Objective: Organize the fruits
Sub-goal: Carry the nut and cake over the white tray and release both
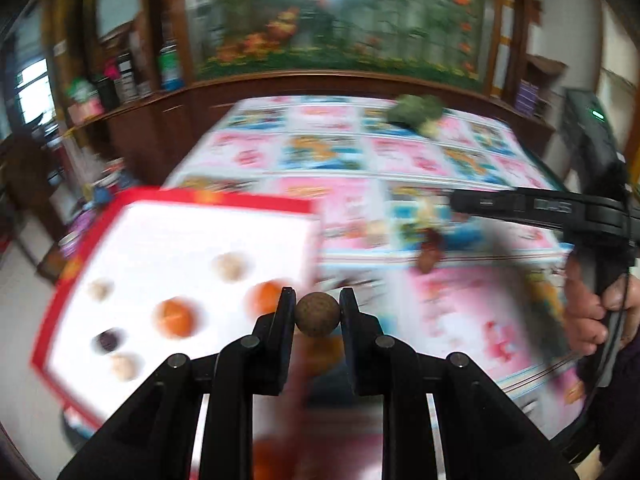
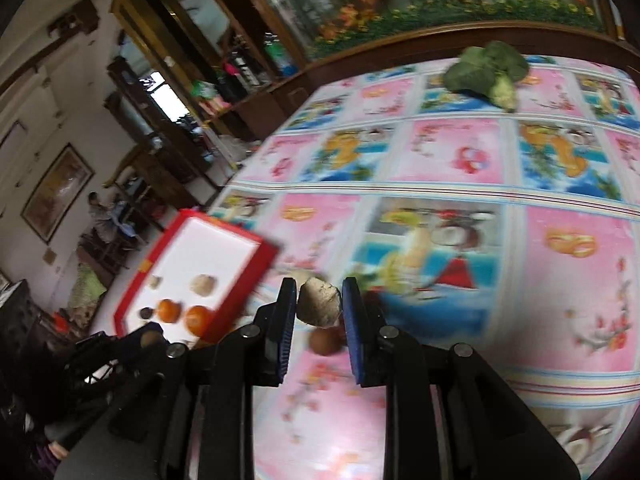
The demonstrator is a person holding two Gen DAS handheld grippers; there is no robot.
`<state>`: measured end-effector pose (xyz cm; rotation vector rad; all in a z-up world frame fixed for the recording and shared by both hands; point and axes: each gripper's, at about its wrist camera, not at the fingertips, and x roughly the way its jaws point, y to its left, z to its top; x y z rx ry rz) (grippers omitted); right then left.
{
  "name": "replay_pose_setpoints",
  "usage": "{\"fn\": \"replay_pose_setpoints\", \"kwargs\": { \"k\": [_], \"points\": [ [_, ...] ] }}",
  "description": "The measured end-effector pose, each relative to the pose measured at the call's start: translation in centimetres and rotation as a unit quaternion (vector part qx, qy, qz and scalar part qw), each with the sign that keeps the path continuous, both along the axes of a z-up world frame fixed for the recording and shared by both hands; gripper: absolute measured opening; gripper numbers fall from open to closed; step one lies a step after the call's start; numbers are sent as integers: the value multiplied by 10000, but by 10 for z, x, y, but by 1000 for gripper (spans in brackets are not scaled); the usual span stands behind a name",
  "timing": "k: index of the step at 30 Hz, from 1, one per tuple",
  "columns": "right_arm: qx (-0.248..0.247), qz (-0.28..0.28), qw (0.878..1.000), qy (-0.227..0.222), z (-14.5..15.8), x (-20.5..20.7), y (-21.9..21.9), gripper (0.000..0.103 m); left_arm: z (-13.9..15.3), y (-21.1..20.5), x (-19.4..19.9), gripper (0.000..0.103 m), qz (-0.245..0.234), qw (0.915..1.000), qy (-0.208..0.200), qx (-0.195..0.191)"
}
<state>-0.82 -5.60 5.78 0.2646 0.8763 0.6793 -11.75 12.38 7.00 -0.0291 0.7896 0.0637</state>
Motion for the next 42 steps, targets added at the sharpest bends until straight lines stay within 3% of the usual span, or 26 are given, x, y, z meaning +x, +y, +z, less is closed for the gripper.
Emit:
{"fn": "replay_pose_setpoints", "kwargs": {
  "k": [8, 16, 28, 42],
  "points": [
    [152, 715, 9973, -110, 4, -31, 84, 26, -8, 71, -35, 21, 911, 9957, -9, 178],
    [124, 1460, 9892, -89, -3, -64, 152, 26, -22, 84, -48, 21, 923, 9956, 122, 68],
    [-191, 1615, 9863, 289, -29, -57, 198, 26, -30, 87, -46, 21, 854, 9960, 252, 31],
    [-859, 1702, 9816, -99, -34, -65, 215, 28, -46, 83, -37, 22, 949, 9937, 579, 108]
  ]
}}
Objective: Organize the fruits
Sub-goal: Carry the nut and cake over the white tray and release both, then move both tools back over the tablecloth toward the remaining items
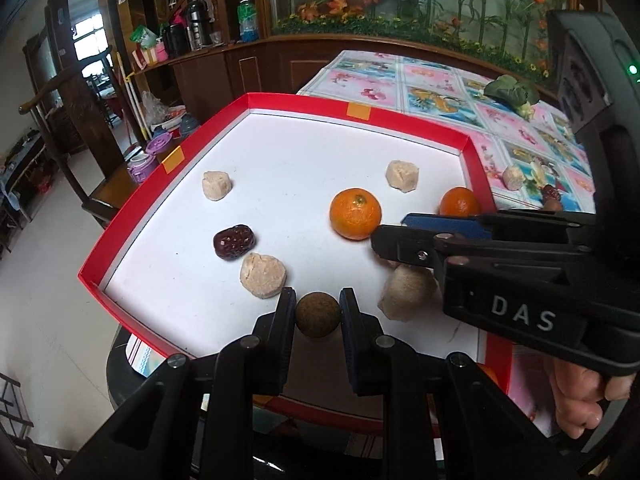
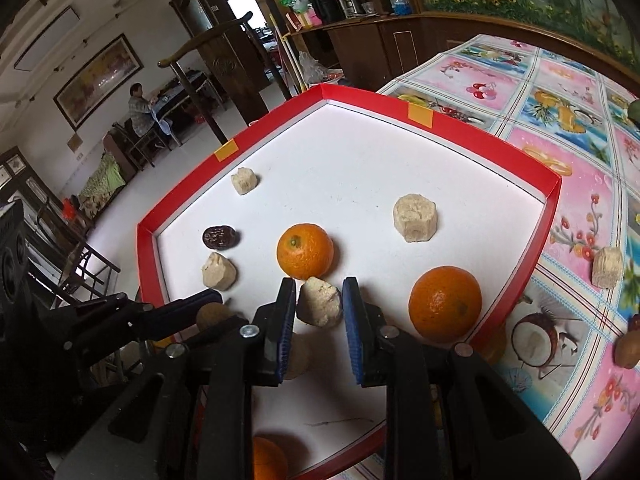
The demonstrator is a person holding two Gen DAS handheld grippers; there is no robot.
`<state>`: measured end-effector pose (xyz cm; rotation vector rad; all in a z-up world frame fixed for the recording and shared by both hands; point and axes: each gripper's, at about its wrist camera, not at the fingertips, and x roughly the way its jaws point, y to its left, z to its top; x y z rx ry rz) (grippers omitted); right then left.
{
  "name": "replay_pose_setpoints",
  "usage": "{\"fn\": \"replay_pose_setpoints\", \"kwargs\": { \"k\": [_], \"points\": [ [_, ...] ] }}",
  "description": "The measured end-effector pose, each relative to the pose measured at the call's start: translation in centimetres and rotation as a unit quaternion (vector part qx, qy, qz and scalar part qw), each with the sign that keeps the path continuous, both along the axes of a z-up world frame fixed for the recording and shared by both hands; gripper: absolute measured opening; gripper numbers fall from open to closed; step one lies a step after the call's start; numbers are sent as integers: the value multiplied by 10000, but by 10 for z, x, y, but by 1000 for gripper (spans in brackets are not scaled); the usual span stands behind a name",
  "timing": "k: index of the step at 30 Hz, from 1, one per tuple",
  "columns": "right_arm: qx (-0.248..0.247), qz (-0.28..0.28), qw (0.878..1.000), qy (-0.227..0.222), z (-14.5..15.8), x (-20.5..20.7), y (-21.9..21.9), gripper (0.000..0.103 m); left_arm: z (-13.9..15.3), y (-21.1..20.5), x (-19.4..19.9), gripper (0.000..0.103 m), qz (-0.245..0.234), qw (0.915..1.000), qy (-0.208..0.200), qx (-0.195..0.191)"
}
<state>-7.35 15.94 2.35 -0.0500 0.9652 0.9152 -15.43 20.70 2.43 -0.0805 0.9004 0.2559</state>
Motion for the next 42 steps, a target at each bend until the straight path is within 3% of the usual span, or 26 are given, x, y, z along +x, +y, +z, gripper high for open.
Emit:
{"fn": "replay_pose_setpoints", "kwargs": {
  "k": [3, 5, 11, 14, 18, 24, 30, 35, 42],
  "points": [
    [-23, 38, 10000, 11, 1, -1, -1, 31, 0, 2, 0, 27, 90, 9999, 48, -16],
    [74, 47, 10000, -14, 6, -1, -6, 33, 4, 4, -1, 38, 157, 9999, 31, 39],
    [459, -126, 9985, -269, 28, 0, -46, 37, 31, -7, -3, 48, 180, 9990, -236, 331],
    [560, -369, 9971, -357, 35, 10, -83, 37, 44, -28, 1, 54, -103, 9983, -398, 413],
    [478, -785, 9946, -473, 32, 24, -144, 37, 53, -64, 15, 55, -659, 9960, -471, 382],
    [27, -1011, 9942, -363, 10, 36, -203, 37, 49, -113, 38, 57, -1234, 9907, -390, 429],
    [-530, -1069, 9920, -417, -5, 44, -202, 37, 39, -134, 50, 59, -1479, 9881, -197, 368],
    [-185, -762, 9966, -261, -1, 38, -196, 37, 42, -127, 61, 59, -1426, 9882, -206, 518],
    [-459, -974, 9940, -216, -12, 43, -177, 37, 47, -123, 83, 59, -1531, 9857, -180, 682]
  ]
}}
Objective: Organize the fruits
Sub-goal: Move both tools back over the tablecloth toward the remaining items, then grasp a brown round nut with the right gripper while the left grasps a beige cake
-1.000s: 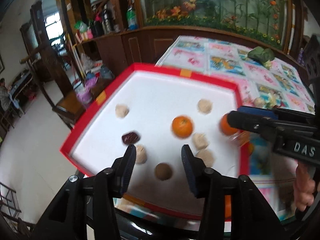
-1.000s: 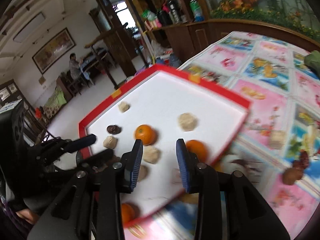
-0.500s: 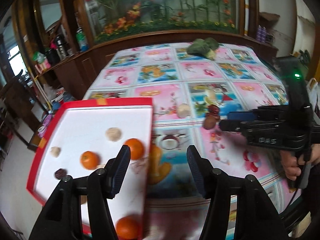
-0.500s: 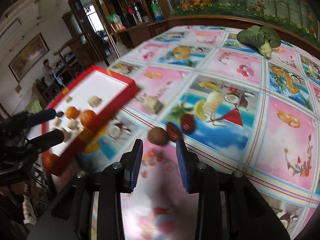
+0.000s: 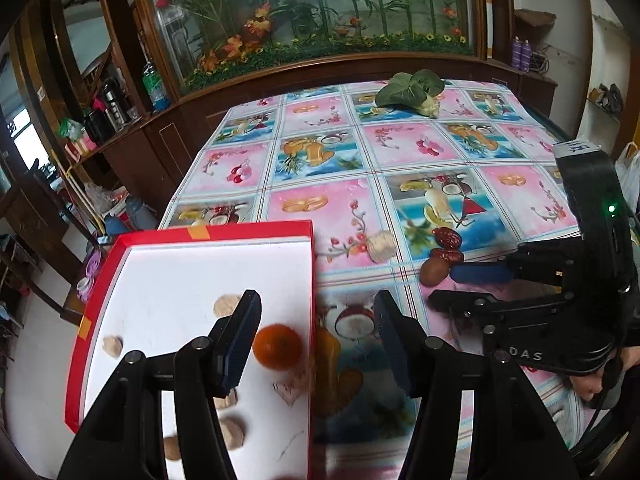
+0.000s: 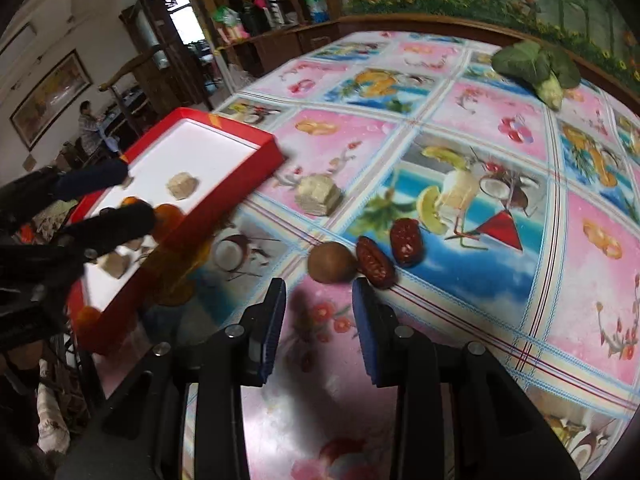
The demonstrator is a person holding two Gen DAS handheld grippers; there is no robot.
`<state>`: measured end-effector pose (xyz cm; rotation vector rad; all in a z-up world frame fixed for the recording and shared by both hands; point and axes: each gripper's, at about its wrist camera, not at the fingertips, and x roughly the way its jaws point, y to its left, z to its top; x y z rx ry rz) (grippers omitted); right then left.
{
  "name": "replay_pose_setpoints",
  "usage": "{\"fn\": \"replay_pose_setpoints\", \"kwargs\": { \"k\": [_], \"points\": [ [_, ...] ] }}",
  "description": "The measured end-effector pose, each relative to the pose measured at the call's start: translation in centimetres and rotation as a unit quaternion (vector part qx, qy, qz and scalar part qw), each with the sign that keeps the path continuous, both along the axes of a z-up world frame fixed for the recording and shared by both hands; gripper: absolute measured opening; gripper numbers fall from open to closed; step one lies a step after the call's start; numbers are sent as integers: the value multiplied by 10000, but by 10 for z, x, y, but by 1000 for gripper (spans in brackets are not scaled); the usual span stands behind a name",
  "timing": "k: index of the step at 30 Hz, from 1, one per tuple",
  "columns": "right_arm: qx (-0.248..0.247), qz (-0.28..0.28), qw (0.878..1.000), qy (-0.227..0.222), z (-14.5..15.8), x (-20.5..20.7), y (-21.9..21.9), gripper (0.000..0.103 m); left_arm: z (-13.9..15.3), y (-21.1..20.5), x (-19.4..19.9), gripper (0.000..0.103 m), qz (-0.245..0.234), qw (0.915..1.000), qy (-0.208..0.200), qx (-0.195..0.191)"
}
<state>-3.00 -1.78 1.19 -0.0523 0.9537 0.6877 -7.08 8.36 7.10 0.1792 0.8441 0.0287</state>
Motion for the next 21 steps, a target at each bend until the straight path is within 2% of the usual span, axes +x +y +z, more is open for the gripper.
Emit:
{"fn": "replay_pose_setpoints", "kwargs": {
  "k": [7, 9, 12, 16, 21],
  "points": [
    [-83, -139, 9998, -130, 0, 10, 12, 36, -6, -9, 22, 59, -137, 9996, 207, 113],
    [-213, -163, 9994, -214, 0, 9, 13, 27, -7, -12, 26, 59, -165, 9994, 267, 154],
    [-191, -200, 9995, -119, 2, 10, 6, 28, -9, -17, 34, 59, -225, 9990, 359, 135],
    [78, -318, 9995, 28, 13, 12, -15, 28, -14, -28, 48, 59, -256, 9984, 495, 34],
    [706, -901, 9934, 10, 41, 17, -62, 27, -29, -42, 71, 59, -198, 9975, 683, -9]
  ]
}}
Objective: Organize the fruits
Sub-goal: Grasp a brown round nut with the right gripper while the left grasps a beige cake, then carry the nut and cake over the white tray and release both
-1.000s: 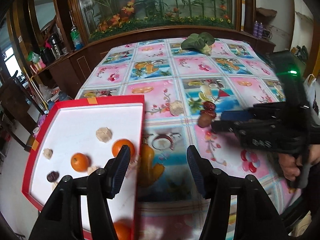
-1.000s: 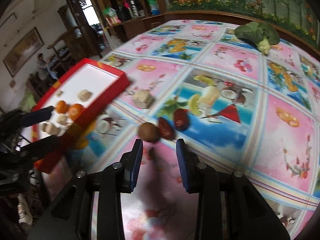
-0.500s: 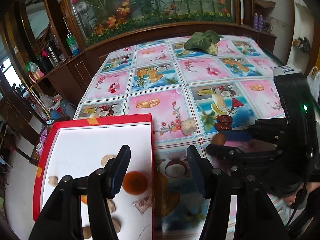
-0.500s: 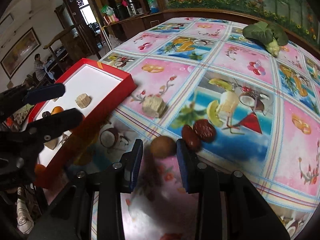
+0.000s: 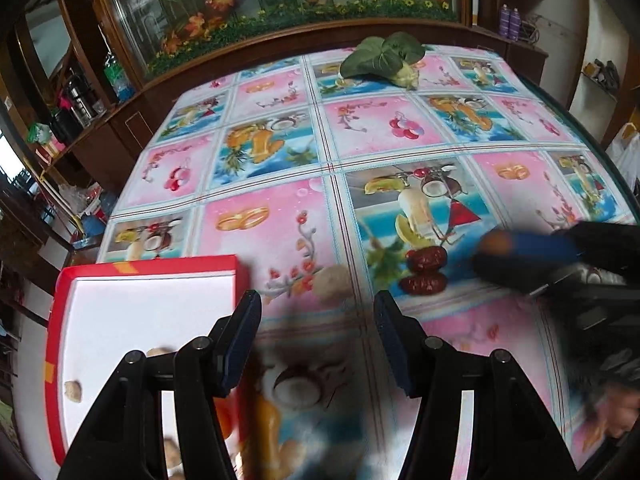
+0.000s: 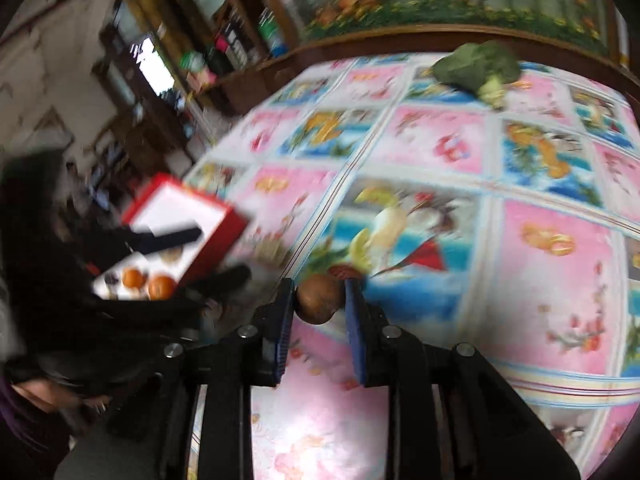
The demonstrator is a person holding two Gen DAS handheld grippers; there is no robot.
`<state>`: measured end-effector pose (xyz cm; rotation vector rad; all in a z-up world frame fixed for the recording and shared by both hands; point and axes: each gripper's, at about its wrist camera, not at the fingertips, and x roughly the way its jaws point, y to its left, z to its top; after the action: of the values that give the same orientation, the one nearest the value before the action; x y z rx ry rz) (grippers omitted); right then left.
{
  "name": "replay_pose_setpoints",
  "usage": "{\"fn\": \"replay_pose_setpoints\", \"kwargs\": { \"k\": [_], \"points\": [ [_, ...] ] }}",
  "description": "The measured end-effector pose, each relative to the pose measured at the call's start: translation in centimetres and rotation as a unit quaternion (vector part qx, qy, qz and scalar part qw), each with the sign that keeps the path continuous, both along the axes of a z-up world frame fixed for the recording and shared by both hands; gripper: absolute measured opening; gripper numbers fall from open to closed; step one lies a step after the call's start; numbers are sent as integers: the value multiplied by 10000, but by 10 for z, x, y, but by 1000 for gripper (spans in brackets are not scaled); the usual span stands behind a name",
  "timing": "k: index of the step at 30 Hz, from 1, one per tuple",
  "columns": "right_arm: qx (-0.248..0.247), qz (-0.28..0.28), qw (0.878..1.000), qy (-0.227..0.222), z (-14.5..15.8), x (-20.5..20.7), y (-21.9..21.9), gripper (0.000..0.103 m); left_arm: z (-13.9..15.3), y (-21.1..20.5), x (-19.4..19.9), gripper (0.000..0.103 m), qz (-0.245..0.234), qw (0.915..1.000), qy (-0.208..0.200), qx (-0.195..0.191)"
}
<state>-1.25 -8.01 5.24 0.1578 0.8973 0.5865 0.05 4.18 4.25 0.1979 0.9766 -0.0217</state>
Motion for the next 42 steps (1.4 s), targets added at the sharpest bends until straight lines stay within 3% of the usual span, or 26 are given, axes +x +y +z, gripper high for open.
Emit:
{"fn": "replay_pose_setpoints", "kwargs": {
  "k": [6, 11, 13, 18, 31, 42],
  "points": [
    [427, -404, 9982, 82, 9, 10, -25, 27, -18, -2, 19, 48, 116, 9995, 231, -170],
    [434, -372, 9983, 83, 10, 10, -23, 27, -27, -3, 26, 28, 89, 9988, 360, -307],
    [450, -381, 9983, 46, 11, 8, -22, 27, -28, -4, 25, 26, 30, 9988, 337, -347],
    [470, -400, 9981, 16, 10, 8, -22, 27, -24, -5, 21, 25, 54, 9991, 201, -373],
    [366, -211, 9988, -234, 9, -4, -5, 28, 37, -27, -45, 26, 55, 9947, -1029, -66],
    [331, -50, 9976, -612, 10, -18, 11, 28, 47, -14, -76, 26, 297, 9908, -1316, -50]
  ]
}}
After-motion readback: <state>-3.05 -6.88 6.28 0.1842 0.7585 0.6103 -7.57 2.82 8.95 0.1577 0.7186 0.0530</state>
